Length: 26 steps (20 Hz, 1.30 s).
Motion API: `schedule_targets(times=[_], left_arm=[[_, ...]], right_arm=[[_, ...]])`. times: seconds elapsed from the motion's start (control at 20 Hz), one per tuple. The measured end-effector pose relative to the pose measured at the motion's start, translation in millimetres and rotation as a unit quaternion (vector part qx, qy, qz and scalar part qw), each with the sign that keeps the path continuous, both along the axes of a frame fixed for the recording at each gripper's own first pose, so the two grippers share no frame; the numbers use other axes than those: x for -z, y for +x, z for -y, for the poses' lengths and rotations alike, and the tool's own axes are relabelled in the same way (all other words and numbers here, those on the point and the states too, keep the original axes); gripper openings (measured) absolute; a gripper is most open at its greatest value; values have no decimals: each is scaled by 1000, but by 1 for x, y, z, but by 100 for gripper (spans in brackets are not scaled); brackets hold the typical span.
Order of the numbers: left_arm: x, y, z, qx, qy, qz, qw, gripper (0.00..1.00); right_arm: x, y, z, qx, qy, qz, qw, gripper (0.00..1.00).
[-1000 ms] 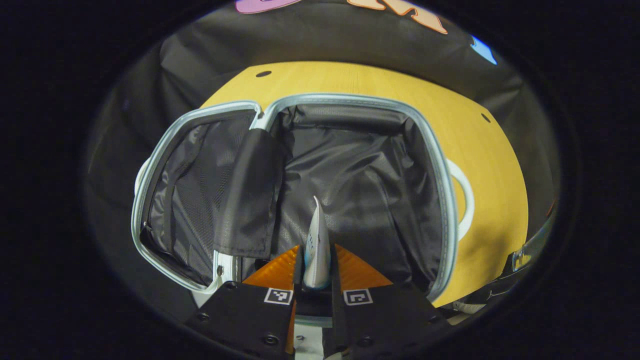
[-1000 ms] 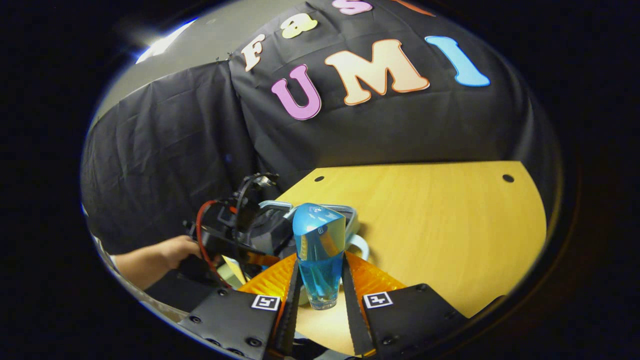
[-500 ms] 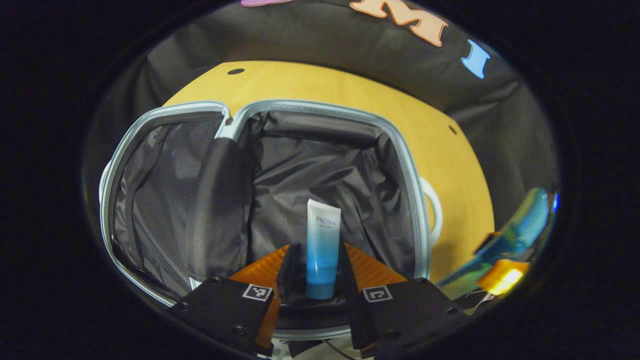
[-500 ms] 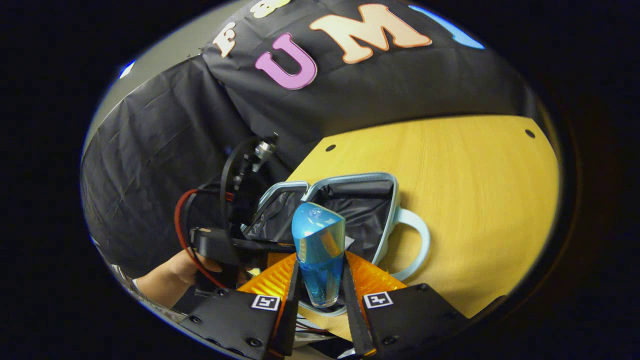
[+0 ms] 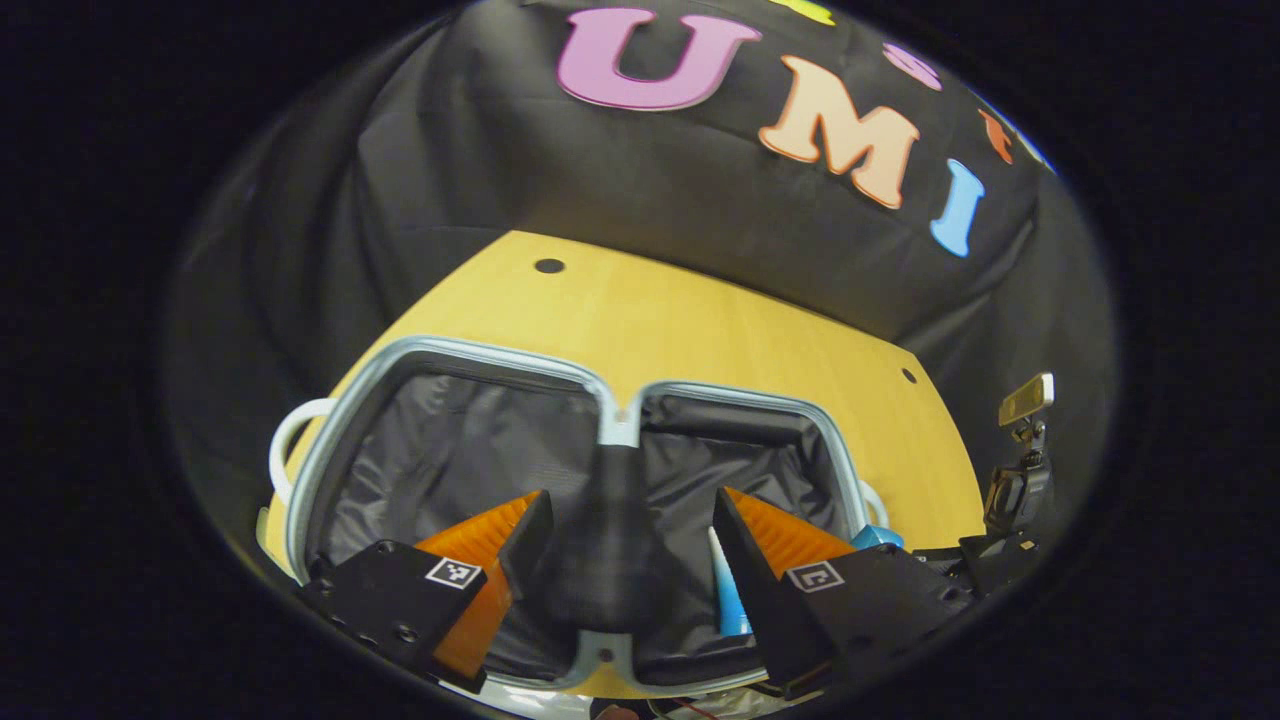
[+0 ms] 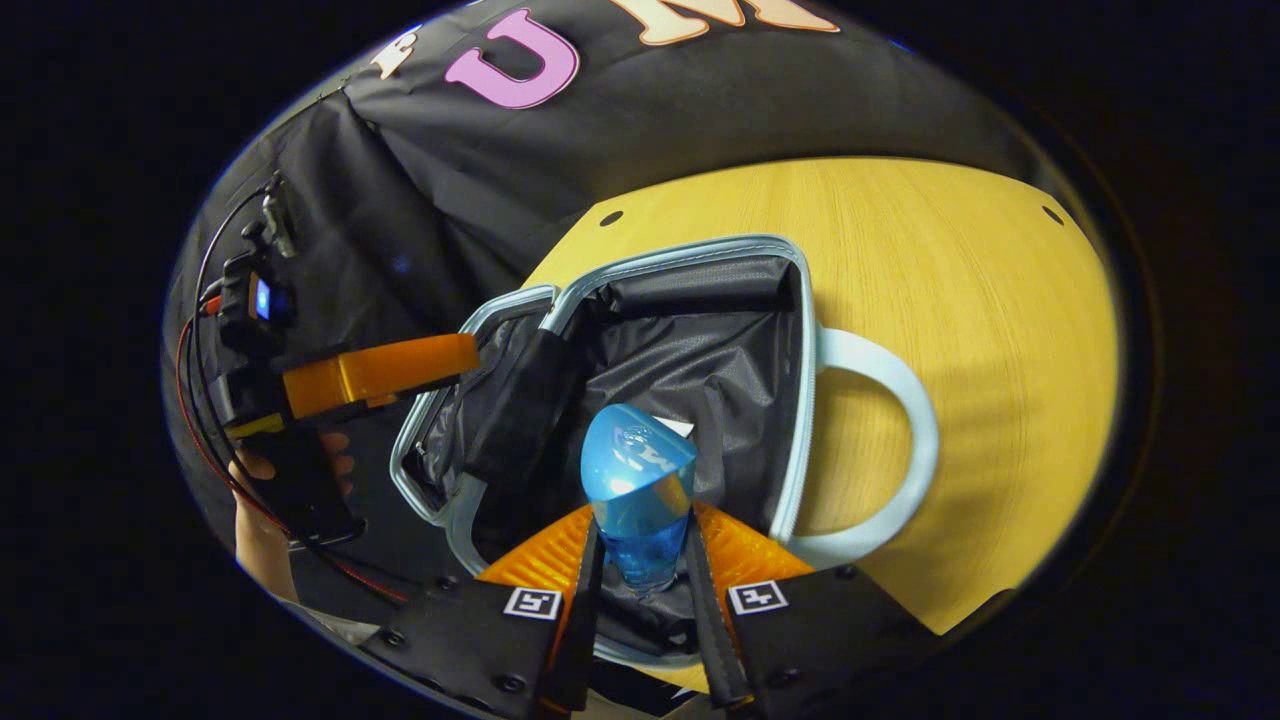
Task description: First open the suitcase, pack the skin care products into it, and then close the suitcase.
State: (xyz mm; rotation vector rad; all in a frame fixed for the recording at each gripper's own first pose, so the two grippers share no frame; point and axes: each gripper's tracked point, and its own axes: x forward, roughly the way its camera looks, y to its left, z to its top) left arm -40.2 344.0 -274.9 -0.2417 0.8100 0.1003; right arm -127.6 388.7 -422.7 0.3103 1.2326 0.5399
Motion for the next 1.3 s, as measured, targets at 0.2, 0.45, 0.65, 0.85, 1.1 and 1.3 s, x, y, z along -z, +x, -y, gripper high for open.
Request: schedule_targets(times=[0.2,0.45,0.65,0.85,1.1,1.3], left_arm=[[8,-20,-67,-50,21,-16,998,95],[4,-42,-144,-111,47,-22,993,95],[1,-52,-210,-160,73,-21,984,95],[15,-60,-261,-194,77,-39,977,95],[65,-64,-279,-191,31,-95,976,91],[88,-64,-281,-179,26,-137,974,53]], right_arm=[[2,13,-13,17,-5,11,1000,59],[-13,31,-19,19,-20,54,998,98],[-39,52,-23,32,-17,98,995,98],[-59,69,-18,49,-22,127,990,98],[-68,79,-4,64,-39,144,987,98],[-69,79,7,64,-53,155,984,98]])
